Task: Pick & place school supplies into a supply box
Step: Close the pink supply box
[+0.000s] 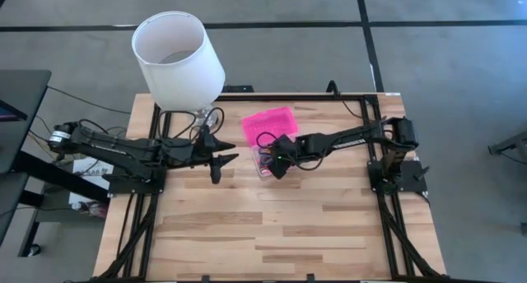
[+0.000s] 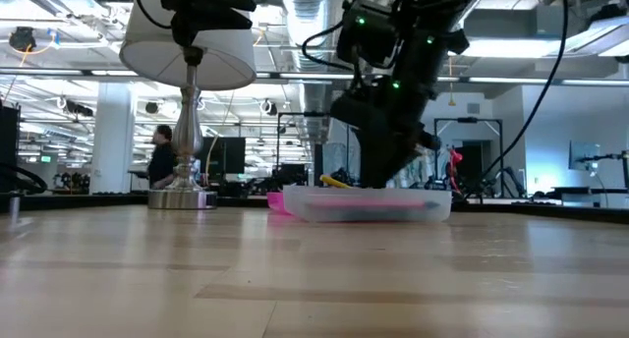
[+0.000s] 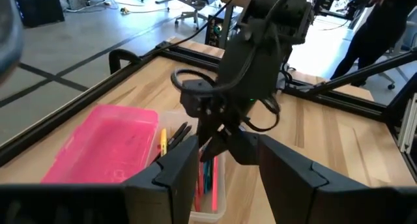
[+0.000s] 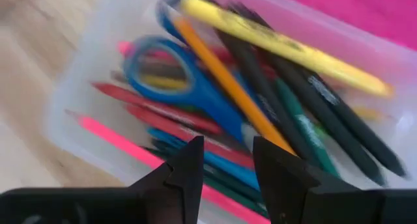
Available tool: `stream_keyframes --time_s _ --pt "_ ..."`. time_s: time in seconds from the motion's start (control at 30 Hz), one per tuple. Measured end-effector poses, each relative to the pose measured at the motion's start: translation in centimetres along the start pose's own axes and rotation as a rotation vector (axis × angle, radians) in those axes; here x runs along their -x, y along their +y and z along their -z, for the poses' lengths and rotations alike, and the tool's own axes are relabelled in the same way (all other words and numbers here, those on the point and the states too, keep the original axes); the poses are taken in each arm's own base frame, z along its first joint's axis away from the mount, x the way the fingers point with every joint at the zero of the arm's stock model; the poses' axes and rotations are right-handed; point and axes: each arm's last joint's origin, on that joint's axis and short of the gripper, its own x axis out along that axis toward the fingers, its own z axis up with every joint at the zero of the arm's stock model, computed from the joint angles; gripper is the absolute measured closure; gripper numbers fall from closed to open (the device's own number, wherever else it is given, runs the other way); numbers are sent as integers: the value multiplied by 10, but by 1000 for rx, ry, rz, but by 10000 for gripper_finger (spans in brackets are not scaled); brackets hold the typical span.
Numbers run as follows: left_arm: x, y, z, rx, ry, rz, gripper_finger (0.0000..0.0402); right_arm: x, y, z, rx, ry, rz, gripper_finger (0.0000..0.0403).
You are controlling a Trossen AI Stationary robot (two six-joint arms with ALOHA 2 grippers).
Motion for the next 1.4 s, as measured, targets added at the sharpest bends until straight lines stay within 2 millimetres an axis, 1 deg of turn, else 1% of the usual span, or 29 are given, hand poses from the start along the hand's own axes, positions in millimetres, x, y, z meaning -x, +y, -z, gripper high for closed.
stream_keyframes --time_s 0.07,0.17,0.43,0.87,1.13,1.4 --pt "0 0 0 1 0 0 251 -2 3 -2 -7 -14 -19 278" --pt "0 0 0 8 1 0 251 -5 1 3 -4 36 -8 278" --pt "0 0 0 8 0 0 251 -5 2 3 -4 42 -18 278" --pt "0 1 0 9 -7 -23 251 2 20 21 70 101 -61 278" --pt "0 1 0 8 -7 -23 251 8 35 39 153 156 -108 278" --pt "0 2 1 3 6 -30 251 20 62 71 379 194 -175 278"
